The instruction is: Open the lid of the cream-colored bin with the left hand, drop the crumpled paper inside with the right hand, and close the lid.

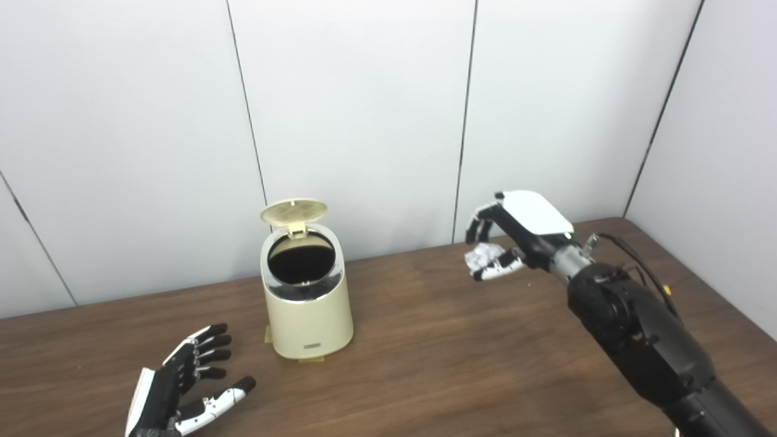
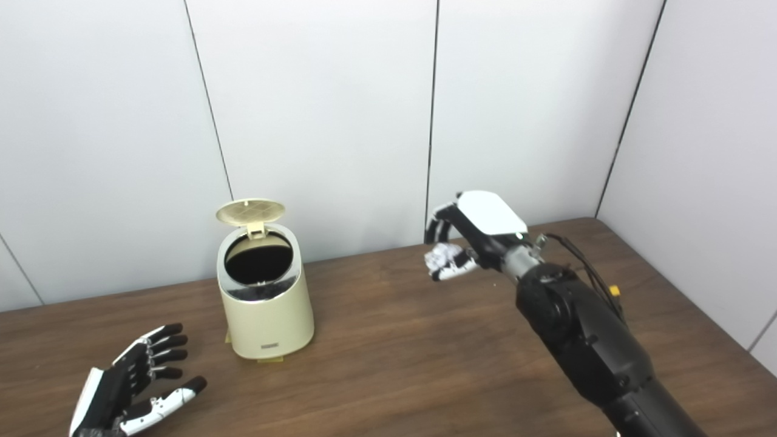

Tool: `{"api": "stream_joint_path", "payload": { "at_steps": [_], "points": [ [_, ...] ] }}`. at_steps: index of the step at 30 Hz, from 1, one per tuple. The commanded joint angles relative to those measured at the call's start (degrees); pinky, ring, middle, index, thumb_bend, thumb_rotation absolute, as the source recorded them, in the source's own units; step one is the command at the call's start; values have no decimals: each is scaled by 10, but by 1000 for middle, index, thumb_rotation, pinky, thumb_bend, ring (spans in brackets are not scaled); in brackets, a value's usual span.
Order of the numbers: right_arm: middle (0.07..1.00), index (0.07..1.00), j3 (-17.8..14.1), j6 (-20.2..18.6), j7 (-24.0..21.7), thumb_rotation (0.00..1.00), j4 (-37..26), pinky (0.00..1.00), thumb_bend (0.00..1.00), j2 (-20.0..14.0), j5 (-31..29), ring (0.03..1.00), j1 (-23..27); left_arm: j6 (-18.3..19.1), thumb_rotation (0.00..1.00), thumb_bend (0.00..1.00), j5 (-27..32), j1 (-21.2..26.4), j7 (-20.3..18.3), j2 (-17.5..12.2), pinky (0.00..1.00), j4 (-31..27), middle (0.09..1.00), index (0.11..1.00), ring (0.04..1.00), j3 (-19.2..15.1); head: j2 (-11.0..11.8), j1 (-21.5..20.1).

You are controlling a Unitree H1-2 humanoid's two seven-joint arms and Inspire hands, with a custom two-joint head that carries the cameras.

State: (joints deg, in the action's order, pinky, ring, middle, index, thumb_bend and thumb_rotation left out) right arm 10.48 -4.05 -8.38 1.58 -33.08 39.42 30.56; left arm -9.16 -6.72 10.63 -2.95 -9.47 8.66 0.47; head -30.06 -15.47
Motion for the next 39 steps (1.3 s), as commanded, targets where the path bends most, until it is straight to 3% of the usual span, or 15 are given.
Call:
{"api": "stream_joint_path", "payload": {
  "at_steps": [1,11,19,25,39],
  "points": [
    [470,502,-4,12,-4,2,-28,919,529,-6,2,689,49,-10,55,710,9,7,1,9,637,3,771,829,736,2,0,5],
    [456,513,32,36,-54,5,-70,879,528,23,25,651,125,-14,71,720,-3,9,11,23,651,11,769,824,742,10,4,33],
    [457,522,47,21,-102,4,-84,927,526,68,35,682,159,-6,84,732,-7,8,17,34,673,8,777,823,758,13,5,56],
    [455,522,63,53,-90,5,-59,878,526,97,42,667,176,-11,106,741,-15,9,22,40,674,10,775,824,750,18,5,73],
    [457,516,80,110,-75,5,-6,879,526,146,43,647,199,-3,116,741,-19,7,33,50,657,0,771,826,747,33,-1,103]
  ]
}}
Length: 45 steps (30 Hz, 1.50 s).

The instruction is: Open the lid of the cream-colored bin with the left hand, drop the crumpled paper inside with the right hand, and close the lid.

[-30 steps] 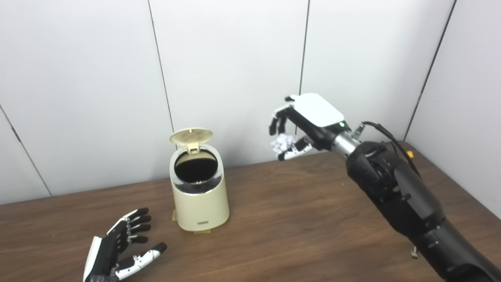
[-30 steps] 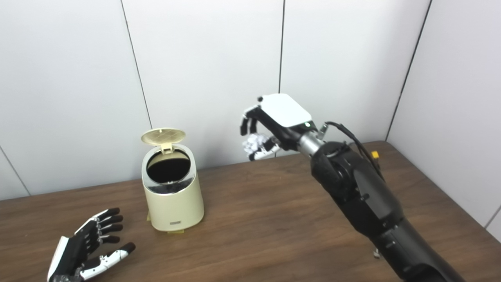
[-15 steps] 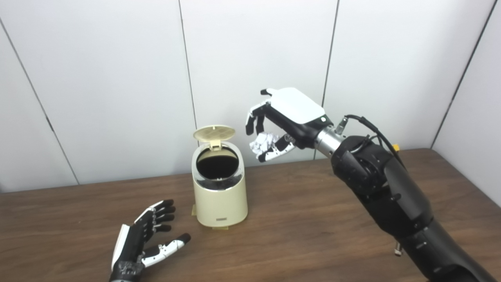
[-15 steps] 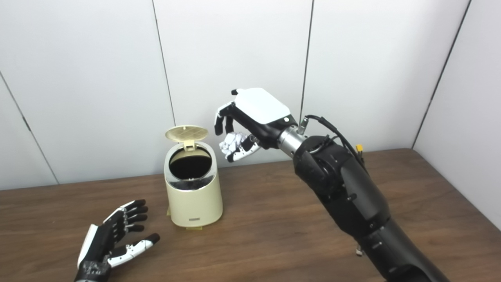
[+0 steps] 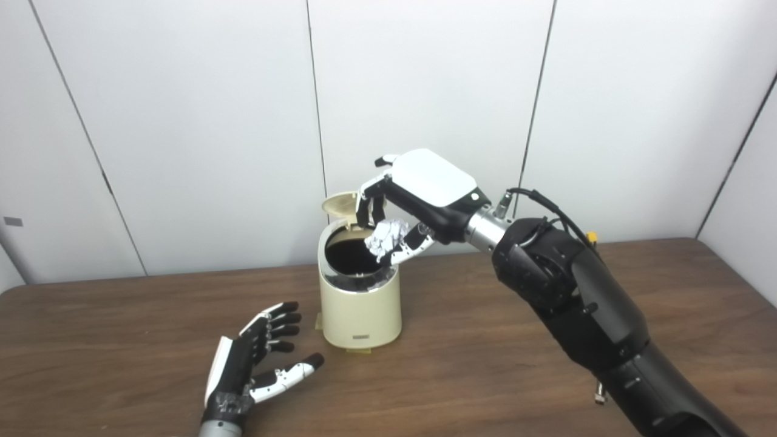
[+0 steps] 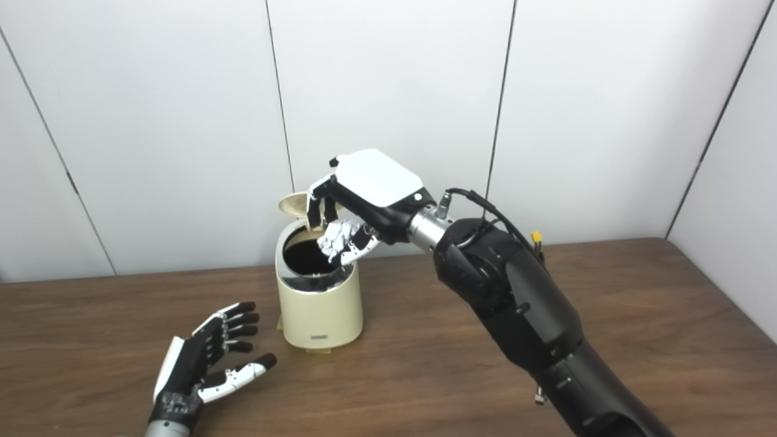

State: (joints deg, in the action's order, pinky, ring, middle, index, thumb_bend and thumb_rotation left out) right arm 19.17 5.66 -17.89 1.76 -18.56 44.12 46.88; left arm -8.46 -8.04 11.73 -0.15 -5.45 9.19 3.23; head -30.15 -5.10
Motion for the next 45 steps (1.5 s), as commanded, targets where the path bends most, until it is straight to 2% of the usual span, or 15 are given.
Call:
{"api": "stream_joint_path", "payload": {
  "at_steps": [1,9,16,18,19,23,24,25,27,34,45],
  "points": [
    [458,516,-6,14,19,5,-5,886,526,3,-4,653,37,-10,114,739,-4,-4,5,11,666,-5,774,828,751,5,-1,2],
    [454,518,1,10,19,5,18,894,525,27,4,660,44,-4,112,737,-6,-6,6,18,668,-12,774,827,751,9,-3,16],
    [460,514,9,10,21,5,53,958,525,42,6,689,55,-1,100,742,-3,-8,7,24,666,-14,774,822,756,9,-3,26],
    [463,512,11,13,27,5,64,951,526,46,6,693,58,-2,102,744,-2,-9,6,25,665,-13,773,821,757,10,-3,29],
    [464,511,12,19,36,5,72,931,526,47,9,689,59,-2,105,746,-4,-9,7,25,664,-14,772,821,757,11,-3,30],
    [476,513,23,36,64,5,98,688,528,47,31,636,62,-2,112,744,-9,-10,8,24,661,-15,778,824,757,12,-3,31],
    [548,505,25,34,63,71,98,659,526,46,35,652,62,-1,114,743,-10,-11,8,24,661,-15,778,823,756,12,-3,31],
    [620,619,26,30,58,106,95,637,759,45,38,684,61,-1,111,742,-10,-11,8,24,660,-16,776,822,754,12,-4,32],
    [663,679,27,26,52,116,89,624,827,43,42,717,60,1,104,740,-8,-11,7,23,660,-16,776,821,753,12,-4,31],
    [681,726,27,22,50,104,76,649,823,37,50,752,53,-4,104,738,-9,-10,6,20,673,-12,777,822,756,14,-4,29],
    [734,732,23,10,30,107,58,675,816,32,53,782,49,-3,105,738,-7,-11,5,19,666,-14,777,822,753,13,-6,26]
  ]
}}
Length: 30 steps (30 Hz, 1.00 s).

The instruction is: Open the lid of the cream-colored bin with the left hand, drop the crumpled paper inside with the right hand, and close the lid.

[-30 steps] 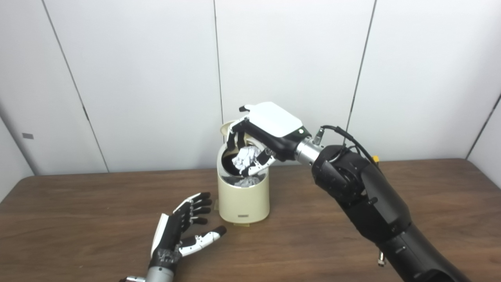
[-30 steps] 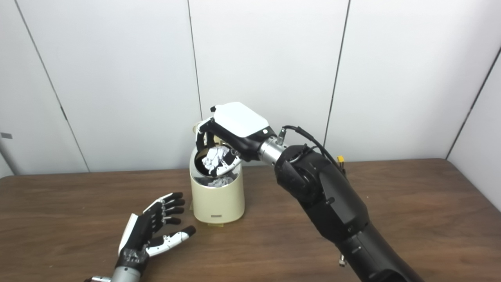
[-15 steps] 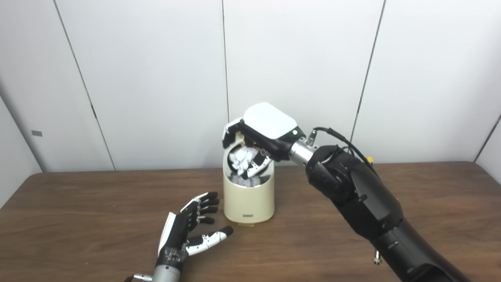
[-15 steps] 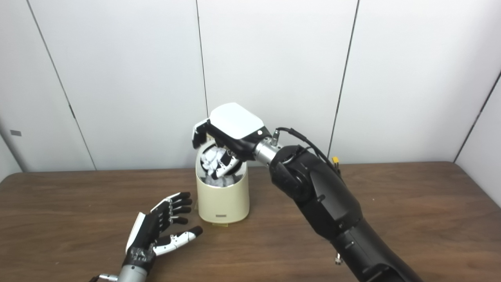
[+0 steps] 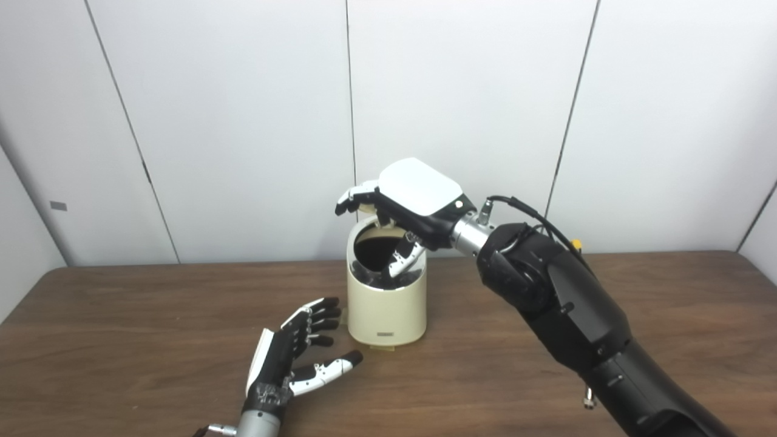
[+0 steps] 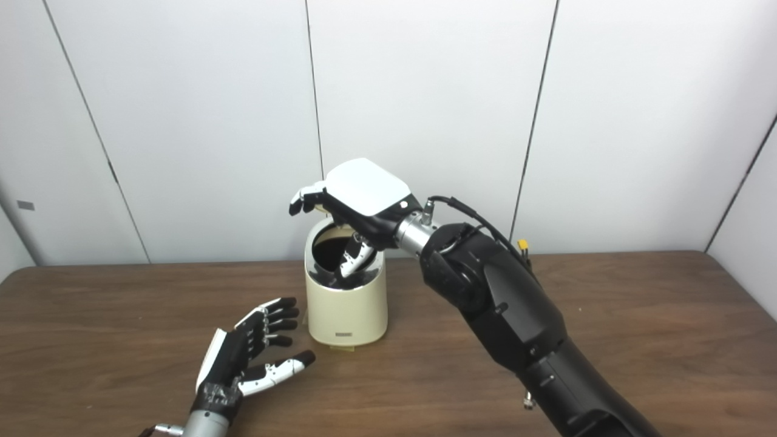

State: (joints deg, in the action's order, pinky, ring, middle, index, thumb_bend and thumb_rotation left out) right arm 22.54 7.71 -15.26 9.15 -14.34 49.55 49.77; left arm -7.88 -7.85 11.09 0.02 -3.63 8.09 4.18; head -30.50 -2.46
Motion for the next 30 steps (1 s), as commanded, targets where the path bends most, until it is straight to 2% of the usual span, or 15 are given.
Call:
{"api": "stream_joint_path", "payload": {
  "at_steps": [1,7,10,11,15,21,23,26,30],
  "points": [
    [733,730,-11,-11,4,103,-17,675,819,-10,-2,780,20,-10,100,737,-9,-5,4,1,665,-3,777,822,753,3,-2,0],
    [744,723,-26,-6,7,94,-20,701,817,-11,-27,777,18,-5,104,741,-6,-6,3,2,674,-5,776,825,755,2,-3,0],
    [750,717,-50,1,18,122,-32,622,836,-12,-57,736,18,-5,104,737,-5,-7,2,2,669,-6,778,825,756,3,-3,2],
    [751,719,-57,2,21,159,-38,572,842,-14,-64,712,18,-5,105,736,-5,-7,1,2,676,-6,780,825,761,3,-3,2],
    [793,752,-98,-41,-11,235,-106,564,820,-27,-96,732,10,0,107,734,-7,-6,2,1,686,-8,784,825,766,2,-3,1],
    [814,802,-167,-53,-6,276,-133,576,845,-41,-190,751,-21,-3,117,742,-8,-4,4,0,692,-6,775,818,762,1,-3,2],
    [830,817,-191,-79,-5,245,-166,605,846,-45,-206,761,-46,-6,119,741,-7,-3,3,-2,693,-4,775,819,760,1,-2,1],
    [824,824,-212,-114,-8,199,-204,605,831,-52,-221,755,-79,-8,116,740,-4,-2,1,-3,695,-2,774,821,760,0,-2,2],
    [829,824,-232,-143,-5,190,-218,586,840,-60,-239,735,-127,-5,114,745,-4,-2,1,-4,698,-5,769,819,758,-1,-3,2]
  ]
}}
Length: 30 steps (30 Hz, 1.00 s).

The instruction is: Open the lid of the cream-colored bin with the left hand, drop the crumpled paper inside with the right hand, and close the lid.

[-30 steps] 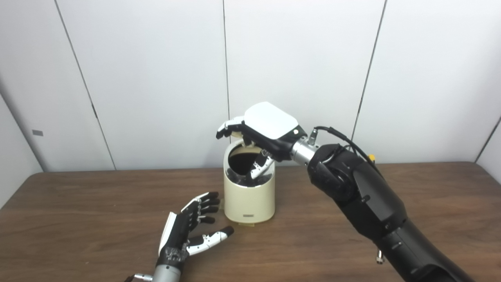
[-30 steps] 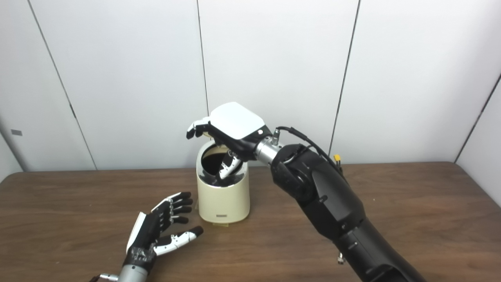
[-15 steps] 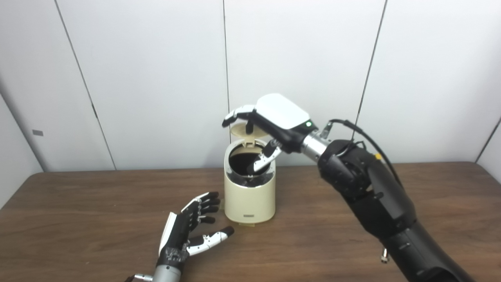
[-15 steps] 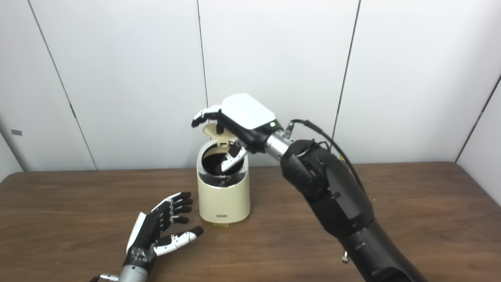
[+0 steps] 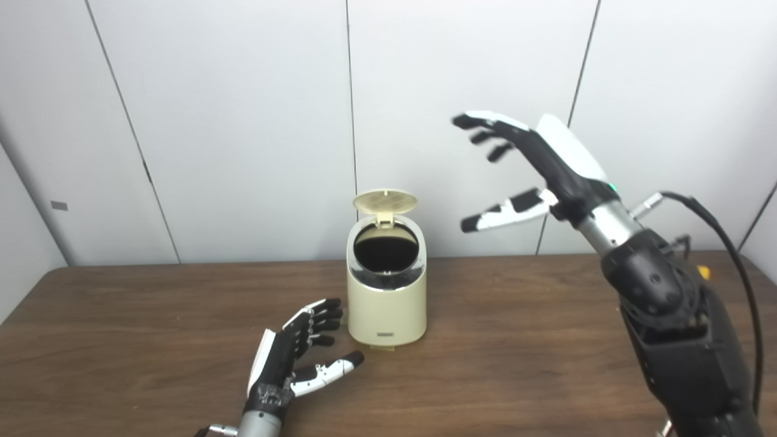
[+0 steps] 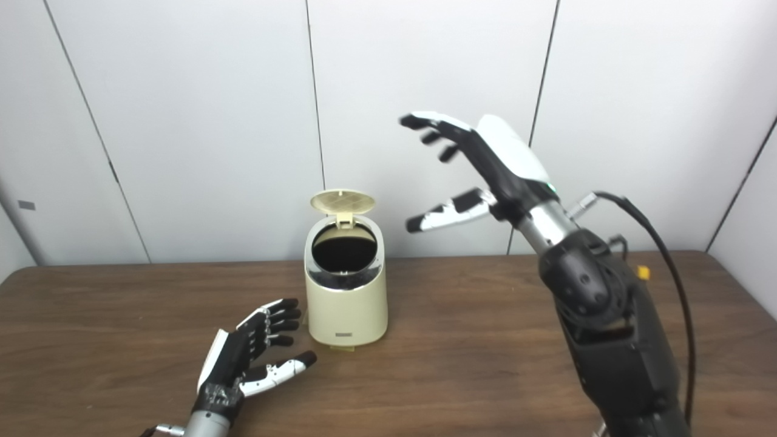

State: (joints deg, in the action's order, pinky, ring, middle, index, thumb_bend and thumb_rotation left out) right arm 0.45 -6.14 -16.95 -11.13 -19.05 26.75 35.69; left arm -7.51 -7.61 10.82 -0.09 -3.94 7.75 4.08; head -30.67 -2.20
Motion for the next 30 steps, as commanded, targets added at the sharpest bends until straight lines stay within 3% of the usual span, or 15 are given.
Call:
{"api": "stream_joint_path", "payload": {
  "at_steps": [1,6,11,19,23,27,30],
  "points": [
    [831,826,-14,-8,13,191,-15,588,843,-15,-14,733,5,-8,115,746,-6,1,3,-2,699,-2,768,818,757,0,-1,0],
    [837,835,-31,1,25,148,4,627,846,-7,-62,739,-55,-12,110,752,-2,4,2,-3,666,-2,762,816,745,-3,0,2],
    [843,838,-26,21,50,145,24,607,847,-3,-68,753,-94,-25,120,759,-5,9,8,-5,658,3,757,808,733,-7,1,3],
    [867,857,-25,57,77,146,88,588,842,3,-100,753,-125,-19,258,782,-42,40,27,-19,675,-32,852,851,794,-17,8,21],
    [854,841,-21,60,99,137,108,562,851,10,-95,729,-133,1,312,807,-79,77,24,-41,741,-61,915,906,859,-17,12,29],
    [853,851,-11,48,112,157,119,597,840,15,-84,738,-149,60,335,870,-72,129,-2,-59,777,-97,978,958,930,-19,18,35],
    [858,855,-8,47,118,159,126,607,832,20,-83,743,-155,79,312,891,-70,156,-12,-70,760,-105,989,974,947,-19,20,36]
  ]
}}
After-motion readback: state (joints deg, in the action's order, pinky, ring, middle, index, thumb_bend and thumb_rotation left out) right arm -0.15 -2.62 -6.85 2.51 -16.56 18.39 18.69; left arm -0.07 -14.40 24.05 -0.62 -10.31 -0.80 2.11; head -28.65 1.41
